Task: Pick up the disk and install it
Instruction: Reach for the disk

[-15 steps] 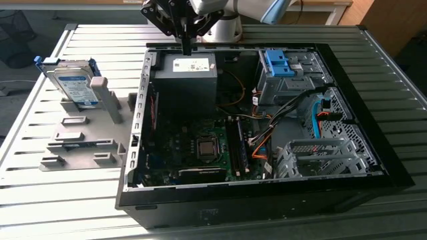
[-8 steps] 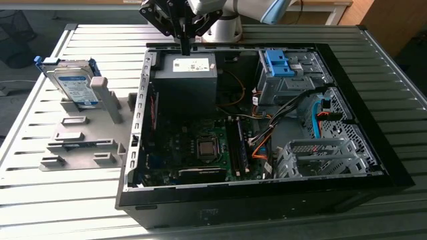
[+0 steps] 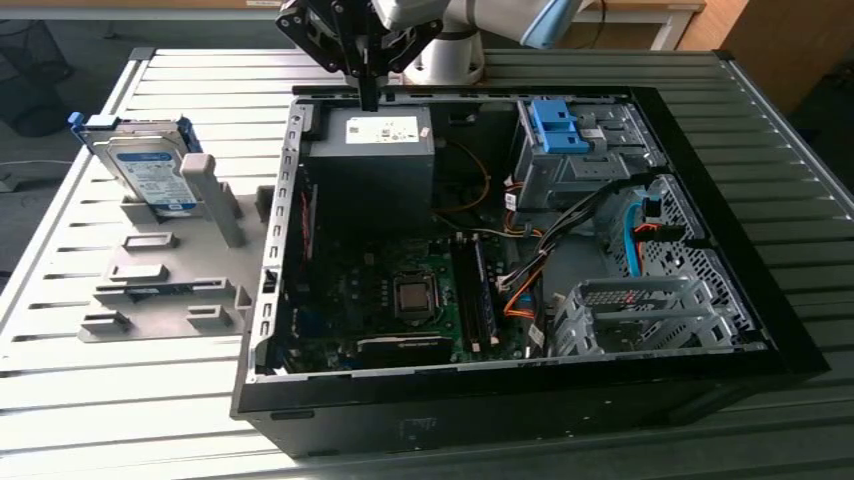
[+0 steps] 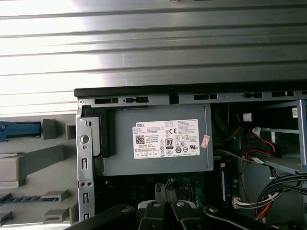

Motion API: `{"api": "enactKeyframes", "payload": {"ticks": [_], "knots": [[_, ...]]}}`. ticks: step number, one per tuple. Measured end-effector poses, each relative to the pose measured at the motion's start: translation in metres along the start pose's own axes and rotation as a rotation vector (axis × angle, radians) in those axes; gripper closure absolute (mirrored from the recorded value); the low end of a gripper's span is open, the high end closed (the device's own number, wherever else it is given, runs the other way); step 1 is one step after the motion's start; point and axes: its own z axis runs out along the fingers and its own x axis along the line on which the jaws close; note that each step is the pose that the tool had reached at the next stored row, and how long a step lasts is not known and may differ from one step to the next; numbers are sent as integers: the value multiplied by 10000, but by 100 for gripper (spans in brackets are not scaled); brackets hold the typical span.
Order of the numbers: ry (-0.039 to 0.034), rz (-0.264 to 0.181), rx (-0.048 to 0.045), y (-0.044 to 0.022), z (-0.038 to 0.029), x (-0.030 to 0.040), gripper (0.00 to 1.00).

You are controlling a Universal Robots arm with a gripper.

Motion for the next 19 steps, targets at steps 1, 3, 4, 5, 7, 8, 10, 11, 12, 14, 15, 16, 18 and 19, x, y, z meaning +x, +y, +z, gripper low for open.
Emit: {"api": "enactKeyframes", "payload": {"ticks": [1, 3, 4, 5, 7, 8, 10, 11, 12, 14, 15, 16, 18, 19], "knots": [[0, 1, 0, 0, 0, 2, 89], [0, 1, 0, 0, 0, 4, 89], [0, 1, 0, -1, 0, 6, 89], [0, 1, 0, -1, 0, 8, 89], [0, 1, 0, -1, 0, 14, 89], [0, 1, 0, -2, -1, 20, 89], [0, 1, 0, -2, -1, 23, 89], [0, 1, 0, -2, -1, 25, 89], [0, 1, 0, -2, -1, 27, 89], [0, 1, 0, -2, -1, 31, 89], [0, 0, -1, -2, -1, 32, 89], [0, 0, 0, -3, -1, 34, 89], [0, 0, 0, -3, -1, 38, 89], [0, 1, 0, -3, -1, 39, 89]]}}
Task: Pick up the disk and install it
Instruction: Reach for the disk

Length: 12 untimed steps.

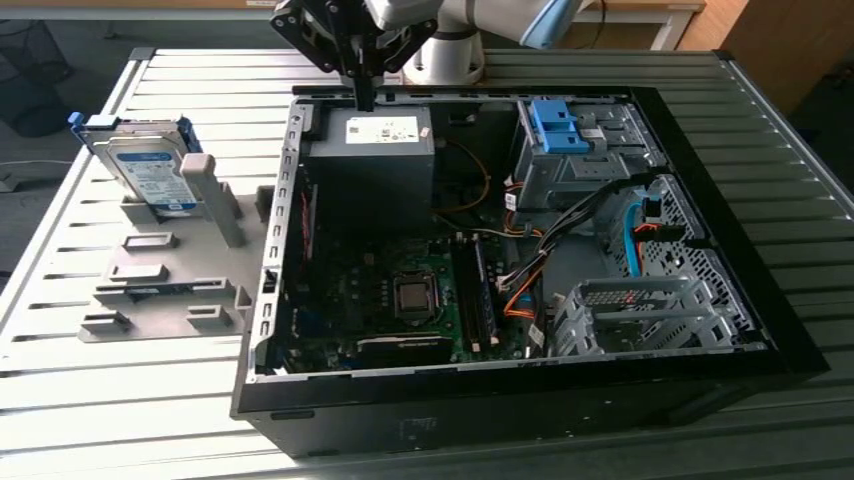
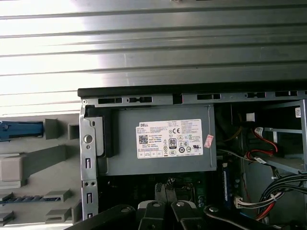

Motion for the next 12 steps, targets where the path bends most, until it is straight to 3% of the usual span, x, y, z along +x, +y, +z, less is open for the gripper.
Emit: {"api": "enactKeyframes", "payload": {"ticks": [12], "knots": [[0, 0, 0, -2, -1, 27, 89]]}}
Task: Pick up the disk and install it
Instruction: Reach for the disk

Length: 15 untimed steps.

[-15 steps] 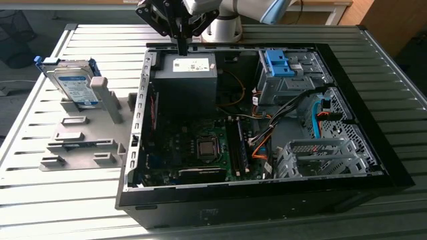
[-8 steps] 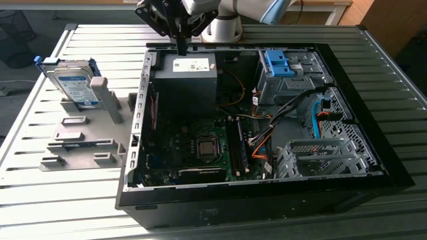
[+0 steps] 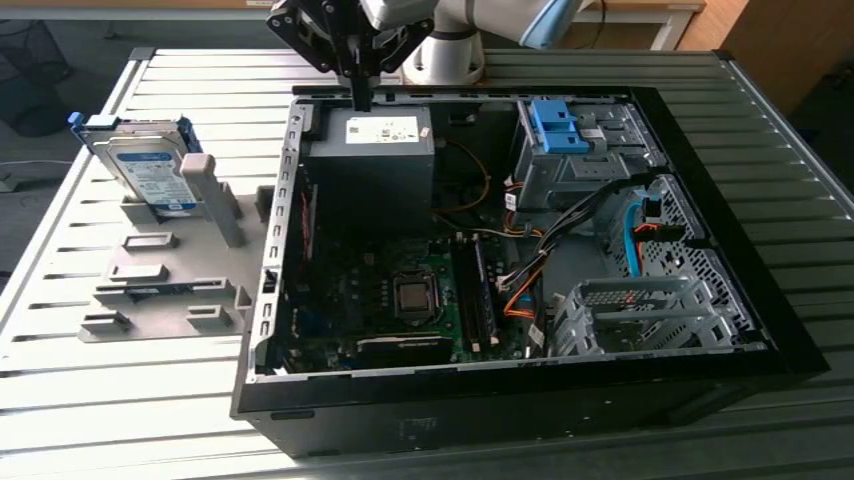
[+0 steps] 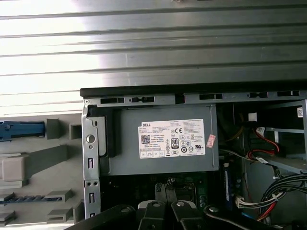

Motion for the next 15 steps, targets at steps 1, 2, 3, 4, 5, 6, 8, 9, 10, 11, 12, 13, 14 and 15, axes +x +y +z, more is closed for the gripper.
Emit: {"api": "enactKeyframes", "payload": {"ticks": [1, 2, 3, 4, 5, 6, 8, 9, 10, 11, 12, 13, 14, 15], "knots": [[0, 0, 0, 0, 0, 2, 89], [1, 0, 0, 0, 0, 5, 89], [0, -1, 0, 0, 0, 6, 89], [0, -1, 0, 0, 0, 8, 89], [0, 0, 0, -1, 0, 10, 89], [0, -1, 0, -1, 0, 11, 89], [0, 0, 0, -1, -1, 17, 89], [0, 0, 0, -1, -1, 19, 89], [0, 0, 0, -2, -1, 22, 89], [0, -1, 0, -2, -1, 24, 89], [0, -1, 0, -2, 0, 25, 89], [0, -1, 0, -2, 0, 27, 89], [0, 1, 0, -2, 0, 29, 89], [0, 0, 0, -2, 0, 31, 89]]}}
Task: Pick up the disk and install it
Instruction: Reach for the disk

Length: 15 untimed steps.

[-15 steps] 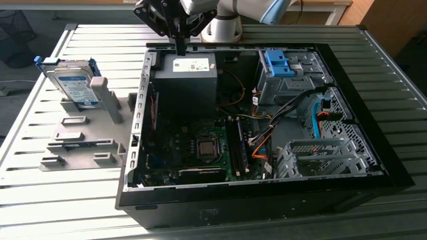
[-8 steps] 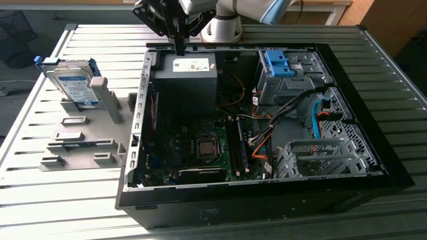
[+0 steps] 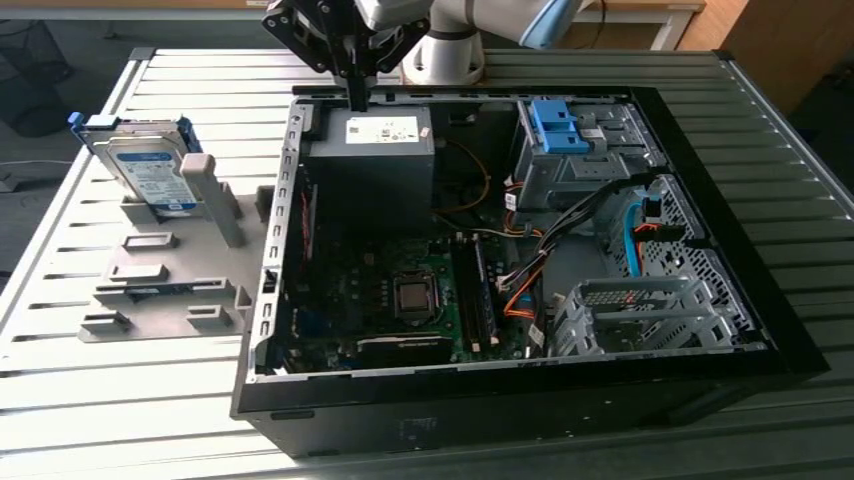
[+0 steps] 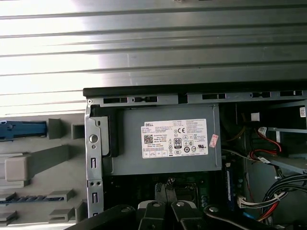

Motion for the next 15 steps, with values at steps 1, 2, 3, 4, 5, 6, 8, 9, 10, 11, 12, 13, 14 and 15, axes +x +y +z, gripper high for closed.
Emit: {"api": "enactKeyframes", "payload": {"ticks": [1, 2, 3, 4, 5, 6, 8, 9, 10, 11, 12, 13, 14, 15], "knots": [[1, -1, 1, 0, 0, 5, 89], [1, 0, 1, -1, 1, 6, 89], [0, 0, 1, 0, 1, 6, 89], [0, 0, 0, -1, 2, 7, 89], [-1, 1, -2, -1, 3, 10, 89], [-1, 1, -2, -1, 3, 15, 89], [0, 0, 0, -2, 2, 23, 89], [0, 0, -1, -2, 2, 25, 89], [0, -1, -1, -2, 2, 27, 89], [0, -1, 0, -2, 2, 30, 89], [0, 0, 0, -3, 2, 32, 89], [0, -1, 0, -3, 2, 34, 89], [2, -1, 1, -4, 5, 44, 89], [1, 0, 0, -4, 7, 44, 89]]}}
